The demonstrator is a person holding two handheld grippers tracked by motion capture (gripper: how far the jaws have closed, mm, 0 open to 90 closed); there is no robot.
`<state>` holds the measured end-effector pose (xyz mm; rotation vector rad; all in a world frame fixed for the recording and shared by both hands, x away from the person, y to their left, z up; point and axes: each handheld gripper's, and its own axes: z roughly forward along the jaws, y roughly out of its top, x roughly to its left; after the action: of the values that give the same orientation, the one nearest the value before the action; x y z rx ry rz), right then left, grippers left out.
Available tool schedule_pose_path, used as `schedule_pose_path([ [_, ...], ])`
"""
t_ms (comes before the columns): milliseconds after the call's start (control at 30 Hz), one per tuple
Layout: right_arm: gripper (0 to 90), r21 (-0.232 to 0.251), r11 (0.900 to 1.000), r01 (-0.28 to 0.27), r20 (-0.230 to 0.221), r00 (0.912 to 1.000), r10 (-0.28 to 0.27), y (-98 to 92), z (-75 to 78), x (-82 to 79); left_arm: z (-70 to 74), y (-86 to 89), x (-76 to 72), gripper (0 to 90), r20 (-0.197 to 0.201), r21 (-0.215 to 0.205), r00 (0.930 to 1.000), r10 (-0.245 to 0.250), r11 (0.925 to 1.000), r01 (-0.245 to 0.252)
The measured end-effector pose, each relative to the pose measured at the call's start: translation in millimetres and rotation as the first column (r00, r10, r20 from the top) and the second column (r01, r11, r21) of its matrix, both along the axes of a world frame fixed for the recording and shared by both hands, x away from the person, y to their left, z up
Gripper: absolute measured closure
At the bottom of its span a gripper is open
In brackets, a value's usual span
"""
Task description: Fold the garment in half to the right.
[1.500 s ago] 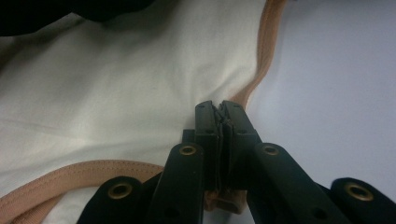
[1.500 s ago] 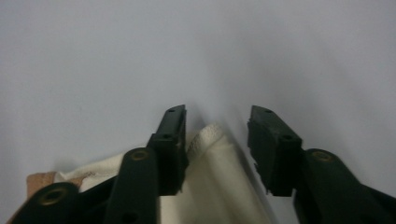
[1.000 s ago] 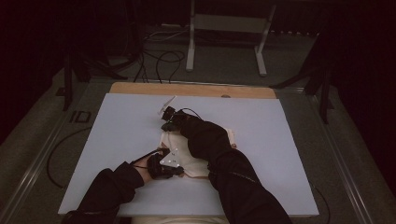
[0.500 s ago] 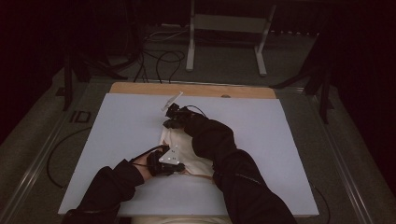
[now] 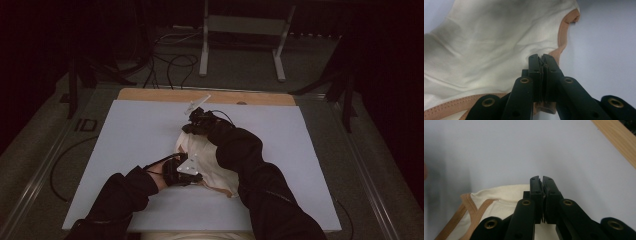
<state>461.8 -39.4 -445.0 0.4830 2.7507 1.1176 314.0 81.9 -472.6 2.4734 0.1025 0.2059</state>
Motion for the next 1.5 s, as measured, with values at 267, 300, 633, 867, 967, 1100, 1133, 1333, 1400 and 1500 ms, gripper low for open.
schedule_pose_path([
  [267,88.0,0.030,0.999,0.012,0.019,0.9997,-0.013,-18.3,11.5,-5.3,8.2,-10.6,0.6,87.2,0.011,0.026,0.9997,-0.020,0.9995,0.020],
  [300,87.9,0.034,0.999,0.012,0.024,0.9996,-0.013,-20.8,12.6,-5.7,9.5,-11.8,0.8,87.2,0.017,0.033,0.9996,-0.023,0.9992,0.023],
  [633,87.9,0.059,0.998,0.034,0.035,0.9987,-0.036,-44.0,20.1,-10.1,16.3,-23.4,2.6,87.1,0.009,0.059,0.9989,-0.046,0.9972,0.045],
  [867,87.9,0.076,0.996,0.054,0.037,0.9977,-0.057,-60.6,24.9,-13.7,23.1,-31.7,2.9,87.1,0.016,0.079,0.9979,-0.063,0.9950,0.062],
  [967,87.9,0.079,0.995,0.063,0.043,0.9969,-0.066,-68.0,28.3,-14.9,25.8,-34.4,3.6,87.1,0.016,0.087,0.9973,-0.072,0.9937,0.070],
  [1100,87.9,0.085,0.993,0.079,0.050,0.9953,-0.083,-78.3,31.7,-16.8,28.5,-38.4,3.9,87.1,0.011,0.094,0.9969,-0.077,0.9927,0.076],
  [1133,87.9,0.087,0.993,0.080,0.051,0.9951,-0.084,-81.3,32.3,-16.7,29.6,-39.6,4.4,87.1,0.013,0.101,0.9964,-0.084,0.9915,0.082],
  [1333,87.9,0.094,0.990,0.105,0.057,0.9922,-0.110,-97.4,35.5,-19.2,35.8,-47.4,4.0,87.1,0.014,0.115,0.9946,-0.103,0.9882,0.101],
  [1400,87.9,0.102,0.988,0.116,0.059,0.9907,-0.122,-104.3,36.6,-20.5,37.4,-50.1,4.3,87.1,0.019,0.117,0.9941,-0.107,0.9877,0.104],
  [1500,87.9,0.113,0.985,0.134,0.061,0.9881,-0.141,-115.4,37.3,-22.0,40.8,-56.9,4.4,87.0,0.027,0.132,0.9920,-0.123,0.9842,0.119],
])
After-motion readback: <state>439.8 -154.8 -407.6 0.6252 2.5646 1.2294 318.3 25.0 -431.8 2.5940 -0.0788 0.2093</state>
